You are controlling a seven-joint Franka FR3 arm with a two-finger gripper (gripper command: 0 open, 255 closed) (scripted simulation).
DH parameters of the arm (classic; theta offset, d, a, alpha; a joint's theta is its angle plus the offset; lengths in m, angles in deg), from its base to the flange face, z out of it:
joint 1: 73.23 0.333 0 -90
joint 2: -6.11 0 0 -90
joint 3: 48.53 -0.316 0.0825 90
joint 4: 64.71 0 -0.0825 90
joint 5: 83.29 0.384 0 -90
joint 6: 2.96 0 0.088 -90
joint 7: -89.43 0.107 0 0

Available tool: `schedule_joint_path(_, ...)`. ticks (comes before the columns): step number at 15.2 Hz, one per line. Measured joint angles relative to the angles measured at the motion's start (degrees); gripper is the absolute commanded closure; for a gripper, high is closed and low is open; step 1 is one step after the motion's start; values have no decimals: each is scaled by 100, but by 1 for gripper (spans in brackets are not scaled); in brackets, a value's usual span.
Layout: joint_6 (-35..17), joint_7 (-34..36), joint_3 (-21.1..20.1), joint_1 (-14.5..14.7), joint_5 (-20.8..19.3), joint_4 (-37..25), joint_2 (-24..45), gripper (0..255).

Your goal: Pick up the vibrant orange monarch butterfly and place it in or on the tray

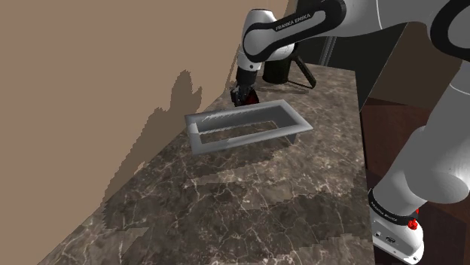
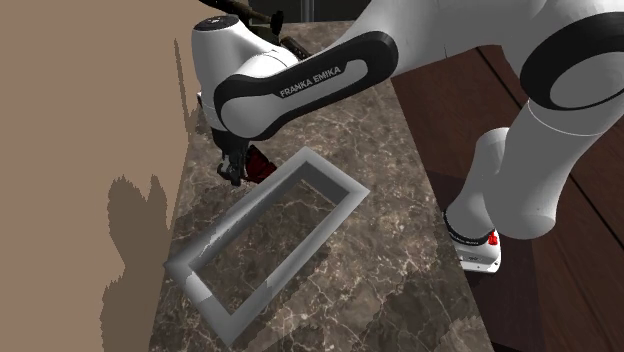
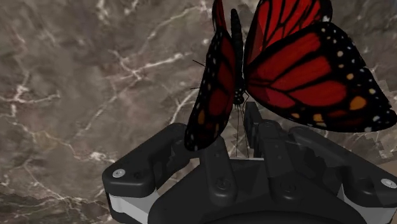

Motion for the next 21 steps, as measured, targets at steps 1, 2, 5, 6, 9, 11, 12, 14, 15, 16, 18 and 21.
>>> schedule_joint_path(1,2,0,0,0,0,-1,3,255)
schedule_joint_path(2,4,0,-1,0,0,-1,4,255)
schedule_joint_path(5,5,0,-1,1,0,-2,5,255)
schedule_joint_path(6,4,0,-1,1,1,1,3,255)
schedule_joint_path(9,147,34,1,0,-17,-91,-50,255)
schedule_joint_path(11,265,59,3,-1,-31,-168,-94,255)
schedule_joint_path(12,346,64,9,-7,-38,-235,-109,255)
schedule_joint_path(14,491,93,14,-10,-54,-322,-169,255)
schedule_joint_path(15,549,110,14,-9,-62,-367,-183,255)
schedule_joint_path(16,625,115,19,-15,-68,-440,-186,255)
schedule_joint_path(18,767,147,21,-15,-83,-575,-194,255)
schedule_joint_path(21,991,180,30,-23,-102,-746,-248,255)
